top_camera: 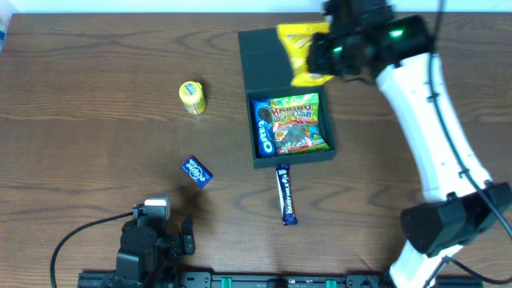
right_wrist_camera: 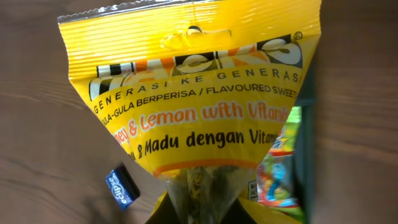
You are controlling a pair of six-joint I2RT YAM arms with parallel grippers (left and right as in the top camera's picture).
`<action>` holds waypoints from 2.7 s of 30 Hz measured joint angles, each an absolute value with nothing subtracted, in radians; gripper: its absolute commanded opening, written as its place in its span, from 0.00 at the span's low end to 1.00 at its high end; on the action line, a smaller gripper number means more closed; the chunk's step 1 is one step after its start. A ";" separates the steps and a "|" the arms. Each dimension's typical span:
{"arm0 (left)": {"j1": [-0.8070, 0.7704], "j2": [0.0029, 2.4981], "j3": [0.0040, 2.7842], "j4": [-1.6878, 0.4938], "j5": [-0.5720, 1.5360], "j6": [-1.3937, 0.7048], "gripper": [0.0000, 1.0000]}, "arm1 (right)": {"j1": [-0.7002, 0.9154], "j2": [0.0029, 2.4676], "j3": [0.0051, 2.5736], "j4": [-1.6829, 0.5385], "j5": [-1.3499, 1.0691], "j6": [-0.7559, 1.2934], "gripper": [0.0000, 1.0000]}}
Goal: Pack container
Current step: 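Lift the Hacks bag and carry it left into the black box, then lower the Hacks bag onto the other snacks and open the right gripper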
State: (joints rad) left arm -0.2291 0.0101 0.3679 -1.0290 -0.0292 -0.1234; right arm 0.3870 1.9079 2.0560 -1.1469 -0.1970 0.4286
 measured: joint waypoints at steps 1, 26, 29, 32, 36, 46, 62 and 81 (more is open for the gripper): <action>-0.229 0.010 0.368 -1.029 -0.029 -0.123 0.95 | 0.403 1.909 2.056 -1.147 -0.185 0.440 0.01; -0.229 0.010 0.368 -1.029 -0.029 -0.123 0.95 | 0.619 2.154 1.928 -1.105 0.022 0.568 0.01; -0.229 0.010 0.368 -1.029 -0.029 -0.123 0.95 | 0.622 2.154 1.877 -1.072 0.027 0.570 0.01; -0.229 0.010 0.368 -1.029 -0.029 -0.123 0.95 | 0.621 2.154 1.834 -1.031 0.027 0.574 0.02; -0.229 0.010 0.368 -1.029 -0.029 -0.123 0.95 | 0.621 2.151 1.791 -0.974 0.021 0.575 0.02; -0.229 0.010 0.368 -1.029 -0.029 -0.123 0.95 | 0.621 2.146 1.773 -0.938 -0.009 0.575 0.33; -0.229 0.010 0.368 -1.029 -0.029 -0.123 0.95 | 0.621 2.114 1.771 -0.930 -0.037 0.523 0.96; -0.229 0.010 0.368 -1.029 -0.029 -0.123 0.95 | 0.666 1.964 1.772 -1.037 -0.073 0.454 0.99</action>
